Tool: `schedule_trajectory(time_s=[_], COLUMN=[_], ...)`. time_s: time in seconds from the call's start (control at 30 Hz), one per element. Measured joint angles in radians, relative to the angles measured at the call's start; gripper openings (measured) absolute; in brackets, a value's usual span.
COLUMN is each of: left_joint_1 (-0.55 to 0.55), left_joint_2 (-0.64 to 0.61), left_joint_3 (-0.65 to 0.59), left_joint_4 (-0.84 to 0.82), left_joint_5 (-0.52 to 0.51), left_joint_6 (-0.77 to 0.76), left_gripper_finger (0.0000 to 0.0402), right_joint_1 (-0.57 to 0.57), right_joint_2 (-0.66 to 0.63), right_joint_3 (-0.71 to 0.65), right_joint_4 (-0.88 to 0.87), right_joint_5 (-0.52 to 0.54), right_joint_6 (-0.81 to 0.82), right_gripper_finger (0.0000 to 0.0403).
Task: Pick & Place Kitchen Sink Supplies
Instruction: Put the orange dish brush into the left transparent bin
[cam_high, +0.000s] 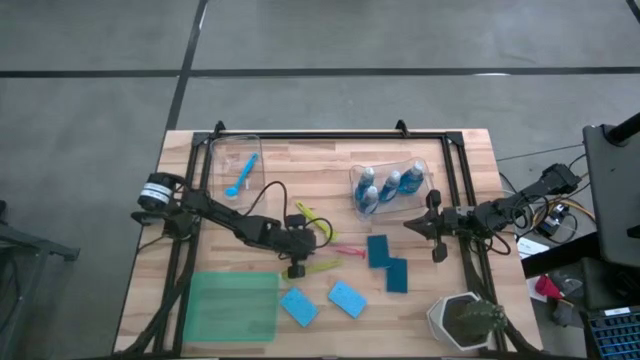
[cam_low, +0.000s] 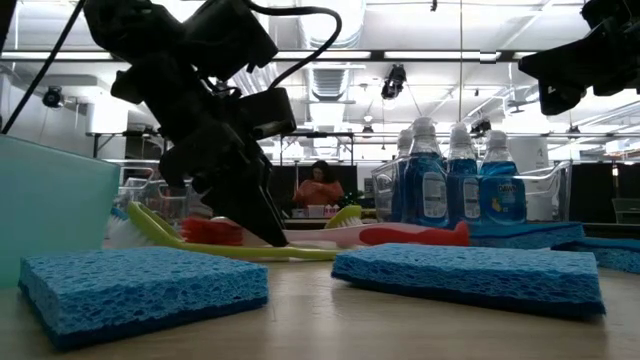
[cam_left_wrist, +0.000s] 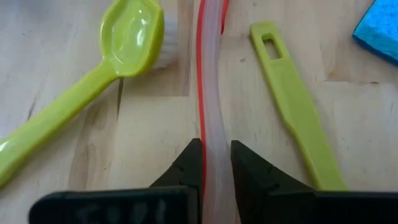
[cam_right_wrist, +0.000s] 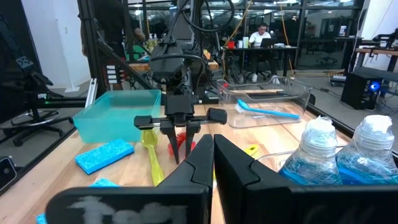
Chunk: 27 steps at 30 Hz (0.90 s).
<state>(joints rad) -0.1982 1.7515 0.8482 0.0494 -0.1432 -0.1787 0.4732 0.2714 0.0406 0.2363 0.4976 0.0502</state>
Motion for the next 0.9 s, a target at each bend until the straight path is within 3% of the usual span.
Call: schedule_trajectory(time_s=[0.27,0.9], left_joint_1=[0.0,-0.001], left_joint_2=[-0.001,-0.048], left_joint_3=[0.033,0.201], left_joint_4=[-0.042,-0.503], left_joint_5=[0.027,0.034], left_joint_6=[0.003,0.012], left_gripper_finger=[0.006,0.0051], right_joint_1=[0.0,0.0], right_joint_2=[0.0,0.0], right_joint_3=[0.0,0.0], right_joint_4=[0.0,0.0], right_joint_5=[0.0,0.0], right_joint_6=[0.0,0.0], right_gripper_finger=[0.0008,0.0008])
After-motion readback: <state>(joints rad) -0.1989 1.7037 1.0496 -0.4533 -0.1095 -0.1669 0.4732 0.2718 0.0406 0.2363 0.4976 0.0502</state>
